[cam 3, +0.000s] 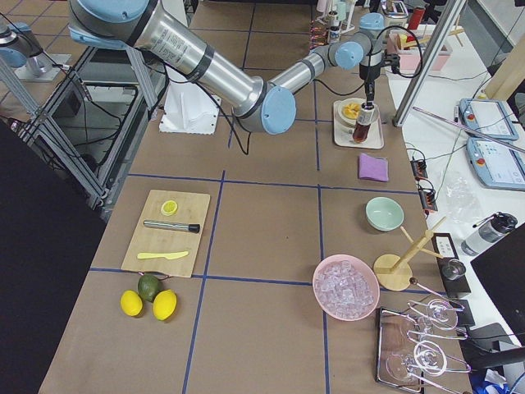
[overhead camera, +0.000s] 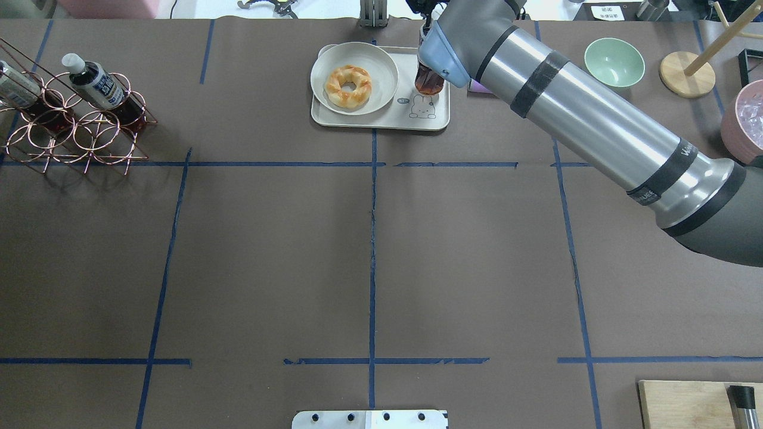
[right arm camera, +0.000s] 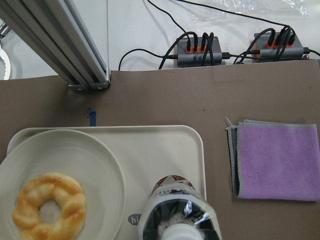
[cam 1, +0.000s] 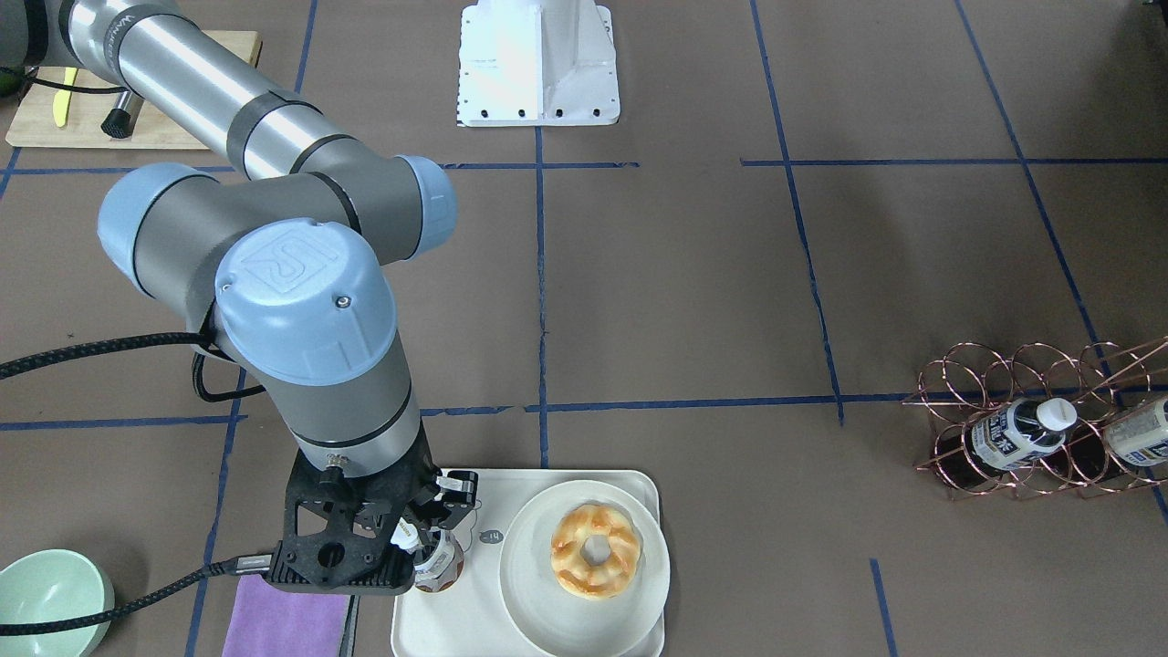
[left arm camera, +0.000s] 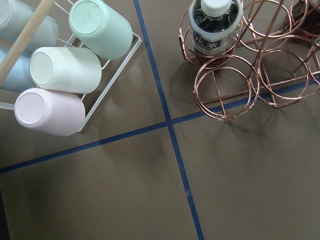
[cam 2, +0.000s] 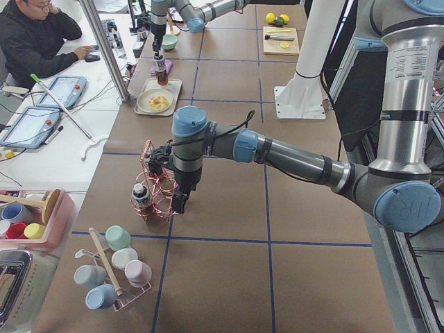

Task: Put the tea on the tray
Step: 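Lower the bottle onto the tray beside the donut plate and open the right gripper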

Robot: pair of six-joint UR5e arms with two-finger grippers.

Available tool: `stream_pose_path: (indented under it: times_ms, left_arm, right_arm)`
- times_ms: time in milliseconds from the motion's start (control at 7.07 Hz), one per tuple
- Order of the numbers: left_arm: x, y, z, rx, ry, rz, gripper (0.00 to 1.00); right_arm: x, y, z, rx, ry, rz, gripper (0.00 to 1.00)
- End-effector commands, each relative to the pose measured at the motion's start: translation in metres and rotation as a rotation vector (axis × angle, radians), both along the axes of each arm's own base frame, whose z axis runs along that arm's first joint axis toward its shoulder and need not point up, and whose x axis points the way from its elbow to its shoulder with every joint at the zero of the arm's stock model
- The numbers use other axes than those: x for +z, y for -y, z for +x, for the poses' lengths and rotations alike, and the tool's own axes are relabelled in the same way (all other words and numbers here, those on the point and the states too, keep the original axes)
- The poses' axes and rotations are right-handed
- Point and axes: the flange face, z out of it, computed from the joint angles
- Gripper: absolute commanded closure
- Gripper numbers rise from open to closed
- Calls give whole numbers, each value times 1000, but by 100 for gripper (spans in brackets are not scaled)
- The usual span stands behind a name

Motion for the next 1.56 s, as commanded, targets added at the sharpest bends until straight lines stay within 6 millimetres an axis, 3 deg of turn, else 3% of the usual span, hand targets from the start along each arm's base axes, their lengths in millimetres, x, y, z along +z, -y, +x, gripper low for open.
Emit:
stream_pose_path:
  times_ms: [0,283,424,849,990,1132,1273,1415]
  left_arm:
    - [0,1,0,-1,0,0,0]
    - [-1,2,0,-1,0,1,0]
    - [-2,3,0,-1,0,4,0]
    - [-3,3,0,-1,0,4,0]
    - [-3,3,0,-1,0,4,0]
    - [-3,3,0,-1,0,4,0]
    - [-3,4,0,-1,0,6,0]
    - [-3,4,0,-1,0,6,0]
  right_arm:
    - [-1,-1,-2,-9,9,-4,100]
    - [1,-4,-6,-16,8,-4,100]
    - [1,-4,-7,-17,8,-5,95]
    - [5,-4,-7,-25,3,-1,8]
    - [5,-4,-7,-32,1,5,1]
    - [1,-3,-4,-43,-1,25,0]
    - [-15,-7,7,-58,33,36,0]
    - [-28,-13,34,-86,103,10,0]
